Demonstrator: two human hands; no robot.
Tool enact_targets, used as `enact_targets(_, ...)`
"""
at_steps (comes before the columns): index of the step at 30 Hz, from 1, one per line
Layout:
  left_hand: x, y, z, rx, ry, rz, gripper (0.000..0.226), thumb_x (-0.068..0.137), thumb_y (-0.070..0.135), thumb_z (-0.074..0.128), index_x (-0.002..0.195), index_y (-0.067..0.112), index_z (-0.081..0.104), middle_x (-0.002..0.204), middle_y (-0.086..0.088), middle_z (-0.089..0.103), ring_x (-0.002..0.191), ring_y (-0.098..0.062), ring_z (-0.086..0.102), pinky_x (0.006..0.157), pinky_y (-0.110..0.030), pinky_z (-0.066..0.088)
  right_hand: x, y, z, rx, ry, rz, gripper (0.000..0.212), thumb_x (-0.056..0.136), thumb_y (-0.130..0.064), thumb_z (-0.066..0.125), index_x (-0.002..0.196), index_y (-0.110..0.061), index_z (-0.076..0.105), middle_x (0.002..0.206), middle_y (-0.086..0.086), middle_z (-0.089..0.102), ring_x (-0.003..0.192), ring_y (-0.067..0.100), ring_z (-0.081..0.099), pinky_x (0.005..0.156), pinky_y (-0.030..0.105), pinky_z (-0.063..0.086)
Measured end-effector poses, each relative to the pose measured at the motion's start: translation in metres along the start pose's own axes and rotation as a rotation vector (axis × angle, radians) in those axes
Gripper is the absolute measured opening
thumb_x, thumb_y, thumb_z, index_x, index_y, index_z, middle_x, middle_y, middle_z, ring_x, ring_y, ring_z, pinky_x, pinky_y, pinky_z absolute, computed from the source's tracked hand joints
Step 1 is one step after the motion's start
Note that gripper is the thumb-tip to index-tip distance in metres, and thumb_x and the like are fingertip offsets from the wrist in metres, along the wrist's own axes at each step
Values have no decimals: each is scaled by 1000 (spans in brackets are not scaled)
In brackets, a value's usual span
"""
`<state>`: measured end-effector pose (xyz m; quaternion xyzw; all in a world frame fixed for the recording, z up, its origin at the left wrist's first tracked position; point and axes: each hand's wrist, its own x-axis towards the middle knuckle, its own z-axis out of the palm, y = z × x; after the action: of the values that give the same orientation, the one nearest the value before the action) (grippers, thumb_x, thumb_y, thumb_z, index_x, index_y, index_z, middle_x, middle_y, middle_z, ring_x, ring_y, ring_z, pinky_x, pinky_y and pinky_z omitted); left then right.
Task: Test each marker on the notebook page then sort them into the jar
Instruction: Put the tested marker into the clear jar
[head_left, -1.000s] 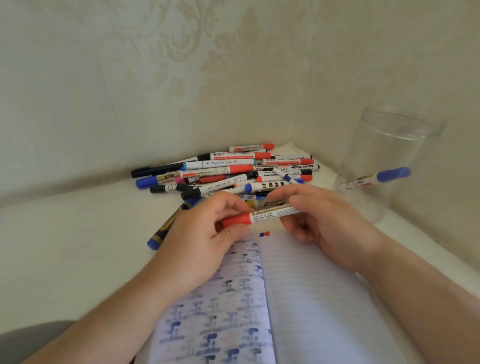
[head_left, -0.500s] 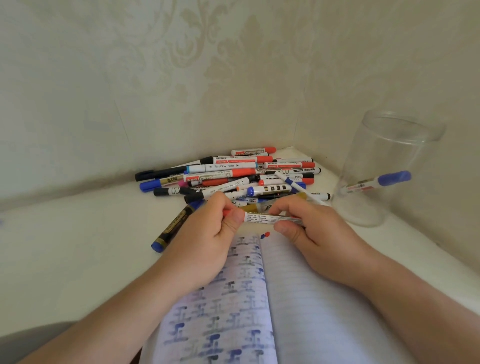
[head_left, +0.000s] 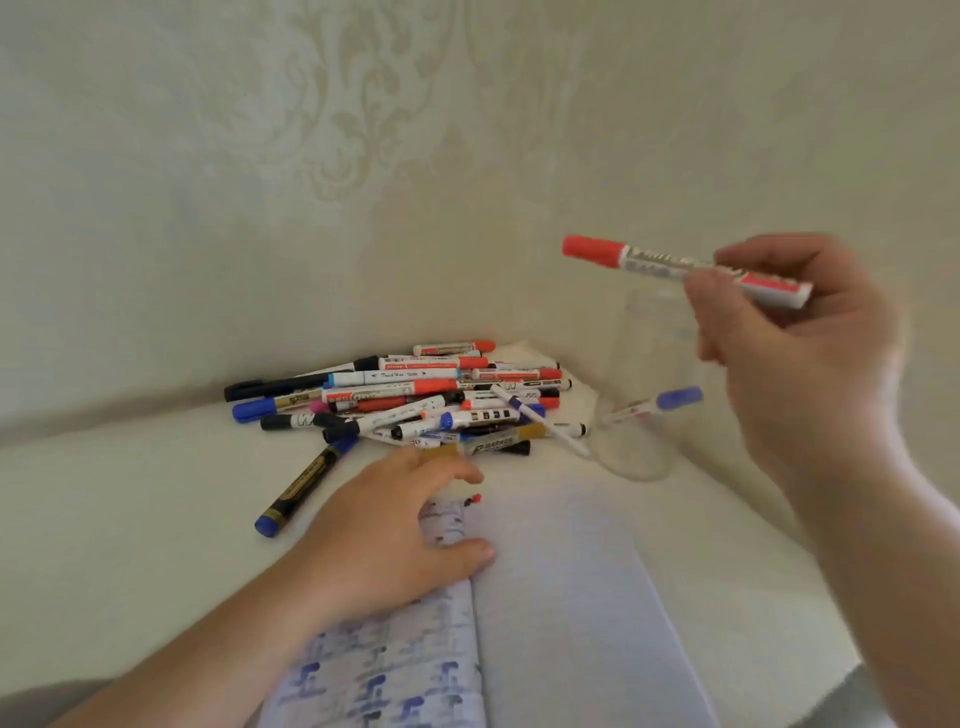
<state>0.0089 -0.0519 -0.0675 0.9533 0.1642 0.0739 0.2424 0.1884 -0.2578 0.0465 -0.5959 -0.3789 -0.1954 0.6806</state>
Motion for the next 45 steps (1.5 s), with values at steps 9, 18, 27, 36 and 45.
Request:
enact_targets(9, -1, 5, -1, 11, 2, 19, 83, 74, 86, 57, 144, 60, 21, 137, 31, 32, 119, 0, 42, 105, -33, 44, 67, 25, -43, -689, -272, 285, 29, 88, -45, 79, 84, -17, 73, 69, 5, 61, 58, 18, 51, 56, 30, 40)
enact_targets(18, -1, 1, 0, 14, 26, 16, 71, 73, 85, 61, 130, 51, 36, 111, 34, 38, 105, 2, 46, 89, -27, 45, 56, 11, -22, -899, -304, 282, 11, 92, -37, 67, 98, -28, 69, 76, -3, 65, 70, 18, 63, 63, 32, 47)
enact_targets(27, -3, 7, 1, 6, 48, -46, 60, 69, 81, 68, 107, 45, 38, 104, 26, 48, 94, 3, 49, 77, -25, 48, -43, 44, 75, -940, -971, -168, 18, 96, -36, 61, 109, -30, 73, 102, -5, 54, 104, 22, 56, 82, 38, 49)
enact_targets(36, -5, 10, -1, 7, 98, -71, 58, 66, 75, 73, 94, 39, 37, 88, 12, 53, 76, -6, 49, 61, -30, 42, -56, 98, 102, -958, -865, -298, 29, 82, -37, 83, 98, -18, 69, 102, 3, 55, 101, 31, 54, 73, 39, 40)
enact_targets(45, -2, 9, 1, -33, 82, -103, 64, 64, 77, 73, 102, 44, 35, 91, 13, 55, 80, -4, 55, 64, -28, 44, -65, 70, 56, -743, -941, -299, 42, 106, -23, 48, 145, -33, 36, 122, -7, 58, 108, 21, 54, 85, 43, 51)
